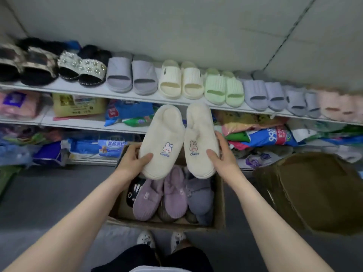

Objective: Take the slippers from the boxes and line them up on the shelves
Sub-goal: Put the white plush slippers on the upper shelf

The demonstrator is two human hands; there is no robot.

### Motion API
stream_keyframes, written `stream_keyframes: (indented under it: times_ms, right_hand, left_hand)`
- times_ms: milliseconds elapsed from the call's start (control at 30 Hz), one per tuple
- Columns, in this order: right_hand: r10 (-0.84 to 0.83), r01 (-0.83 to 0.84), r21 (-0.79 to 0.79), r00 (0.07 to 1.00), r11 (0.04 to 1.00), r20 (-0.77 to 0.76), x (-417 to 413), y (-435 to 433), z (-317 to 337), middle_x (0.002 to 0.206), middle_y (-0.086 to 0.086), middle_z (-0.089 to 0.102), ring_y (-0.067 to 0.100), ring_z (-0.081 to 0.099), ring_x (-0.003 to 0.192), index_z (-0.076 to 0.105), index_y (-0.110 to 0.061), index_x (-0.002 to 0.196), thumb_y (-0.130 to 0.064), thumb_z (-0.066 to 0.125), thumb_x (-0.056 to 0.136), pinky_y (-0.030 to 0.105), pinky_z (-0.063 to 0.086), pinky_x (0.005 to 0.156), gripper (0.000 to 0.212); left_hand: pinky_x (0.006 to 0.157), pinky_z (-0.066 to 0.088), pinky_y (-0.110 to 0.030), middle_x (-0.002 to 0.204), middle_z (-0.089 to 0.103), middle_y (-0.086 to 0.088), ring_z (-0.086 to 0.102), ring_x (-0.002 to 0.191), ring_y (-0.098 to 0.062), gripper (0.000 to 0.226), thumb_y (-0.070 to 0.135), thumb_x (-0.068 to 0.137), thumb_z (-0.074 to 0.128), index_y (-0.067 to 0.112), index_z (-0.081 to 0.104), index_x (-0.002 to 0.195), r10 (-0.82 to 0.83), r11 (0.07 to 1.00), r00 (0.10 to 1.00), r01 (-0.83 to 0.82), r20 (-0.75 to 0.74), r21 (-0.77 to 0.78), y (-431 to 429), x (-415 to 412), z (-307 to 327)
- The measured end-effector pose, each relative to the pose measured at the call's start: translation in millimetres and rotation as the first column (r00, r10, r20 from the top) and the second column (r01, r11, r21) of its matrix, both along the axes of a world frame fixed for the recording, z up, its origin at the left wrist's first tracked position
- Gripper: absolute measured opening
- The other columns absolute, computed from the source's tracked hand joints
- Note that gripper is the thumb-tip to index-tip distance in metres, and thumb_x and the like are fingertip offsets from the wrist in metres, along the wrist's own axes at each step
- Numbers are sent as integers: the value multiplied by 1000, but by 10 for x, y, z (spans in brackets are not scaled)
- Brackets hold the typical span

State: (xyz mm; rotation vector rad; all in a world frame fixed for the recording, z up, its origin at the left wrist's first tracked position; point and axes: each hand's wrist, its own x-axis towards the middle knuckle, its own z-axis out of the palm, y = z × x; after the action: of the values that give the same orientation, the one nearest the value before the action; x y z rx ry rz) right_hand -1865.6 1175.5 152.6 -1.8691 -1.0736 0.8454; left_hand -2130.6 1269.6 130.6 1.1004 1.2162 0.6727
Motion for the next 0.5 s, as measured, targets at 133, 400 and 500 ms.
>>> stream_keyframes:
  times_ms: [133,400,500]
  right_hand:
    - [-36,29,175,999,984,35,204,-32,644,143,-9,47,9,47,129,35,-36,145,-14,57,96,28,42,105,58]
    - [-132,42,469,978,882,161,671,-157,2017,135,-10,53,14,56,119,39,-49,140,-23,57,97,34,55,85,53]
    - [-144,20,573,974,820,172,784,-163,2543,127,-12,59,7,62,107,41,-46,138,-20,55,98,26,56,73,50]
  left_hand:
    - [94,50,-42,119,63,-8,62,107,-23,52,20,80,72,13,48,125,-78,989,994,68,79,128,205,225,545]
    - [97,49,-42,123,62,2,59,114,-17,69,45,68,70,24,47,129,-255,864,947,132,196,486,499,633,1958]
    - [93,51,-41,119,64,7,61,111,-15,59,43,70,69,37,49,124,-297,799,921,96,251,594,501,796,2504]
